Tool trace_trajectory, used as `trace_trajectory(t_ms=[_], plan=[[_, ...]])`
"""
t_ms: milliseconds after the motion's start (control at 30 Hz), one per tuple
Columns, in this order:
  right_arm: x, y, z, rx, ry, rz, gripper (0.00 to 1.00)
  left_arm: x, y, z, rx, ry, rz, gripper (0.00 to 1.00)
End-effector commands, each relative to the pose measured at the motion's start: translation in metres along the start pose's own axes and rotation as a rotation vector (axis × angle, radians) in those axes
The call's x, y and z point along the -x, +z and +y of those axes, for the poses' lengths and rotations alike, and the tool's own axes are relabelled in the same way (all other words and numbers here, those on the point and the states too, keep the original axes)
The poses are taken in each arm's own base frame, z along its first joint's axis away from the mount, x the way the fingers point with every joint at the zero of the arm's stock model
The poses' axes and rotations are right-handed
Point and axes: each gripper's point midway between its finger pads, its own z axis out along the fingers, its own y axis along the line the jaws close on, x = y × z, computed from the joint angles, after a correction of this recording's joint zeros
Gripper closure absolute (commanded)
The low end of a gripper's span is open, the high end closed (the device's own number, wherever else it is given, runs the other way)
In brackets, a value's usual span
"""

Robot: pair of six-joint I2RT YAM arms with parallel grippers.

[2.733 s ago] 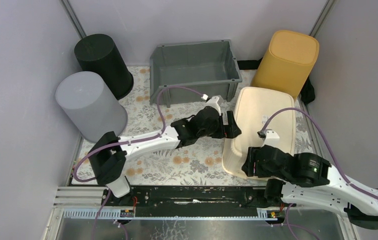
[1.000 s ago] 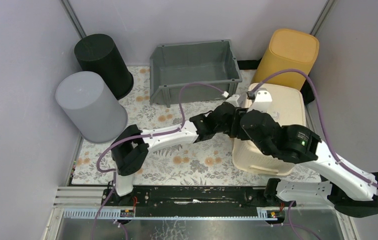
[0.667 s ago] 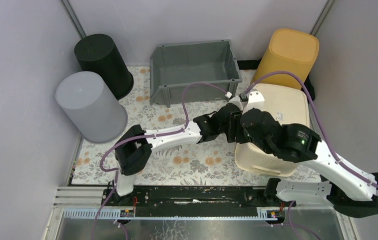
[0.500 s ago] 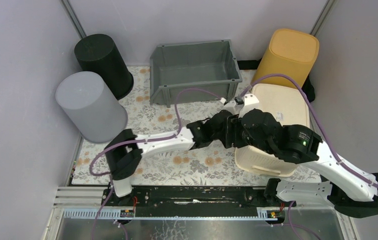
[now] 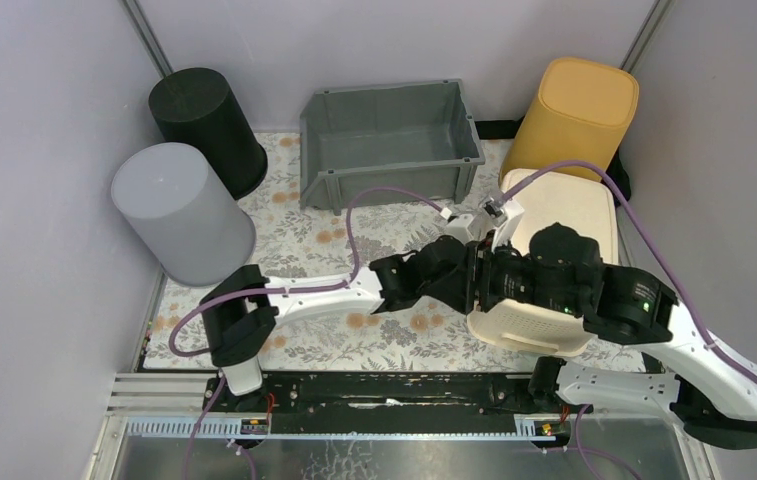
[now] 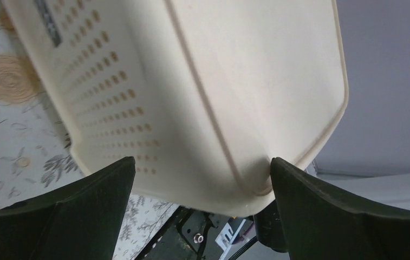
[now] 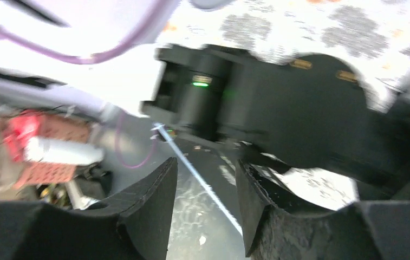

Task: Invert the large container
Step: Move the container to the center of the board.

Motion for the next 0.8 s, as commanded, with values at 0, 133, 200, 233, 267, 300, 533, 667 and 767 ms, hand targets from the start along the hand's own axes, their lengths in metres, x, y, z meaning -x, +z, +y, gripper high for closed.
trace_trajectory(t_ms=[0, 133, 200, 233, 267, 300, 533, 667, 767], plan=[[0.040, -0.026, 0.078, 0.372, -0.037, -0.126, 0.50, -0.098, 0.006, 0.098, 0.287, 0.119, 0.309, 0.00], [0.031, -0.030, 0.063, 0.301, -0.049, -0.085, 0.45, -0.085, -0.003, 0.096, 0.295, 0.148, 0.275, 0.00], [0.025, -0.033, 0.055, 0.268, -0.055, -0.066, 0.41, -0.076, -0.011, 0.092, 0.292, 0.152, 0.256, 0.00], [0.024, -0.035, 0.052, 0.258, -0.055, -0.069, 0.40, -0.071, -0.015, 0.092, 0.292, 0.154, 0.248, 0.00], [0.023, -0.037, 0.050, 0.260, -0.054, -0.075, 0.40, -0.068, -0.018, 0.090, 0.289, 0.159, 0.247, 0.00], [0.023, -0.041, 0.050, 0.267, -0.051, -0.086, 0.40, -0.067, -0.020, 0.091, 0.292, 0.161, 0.252, 0.00], [0.031, -0.064, 0.049, 0.264, -0.027, -0.128, 0.44, -0.092, -0.033, 0.100, 0.275, 0.152, 0.330, 0.01], [0.036, -0.068, 0.055, 0.290, -0.028, -0.146, 0.47, -0.103, -0.026, 0.091, 0.214, 0.161, 0.349, 0.06], [0.044, -0.073, 0.064, 0.330, -0.024, -0.172, 0.51, -0.106, -0.008, 0.066, 0.139, 0.185, 0.362, 0.07]])
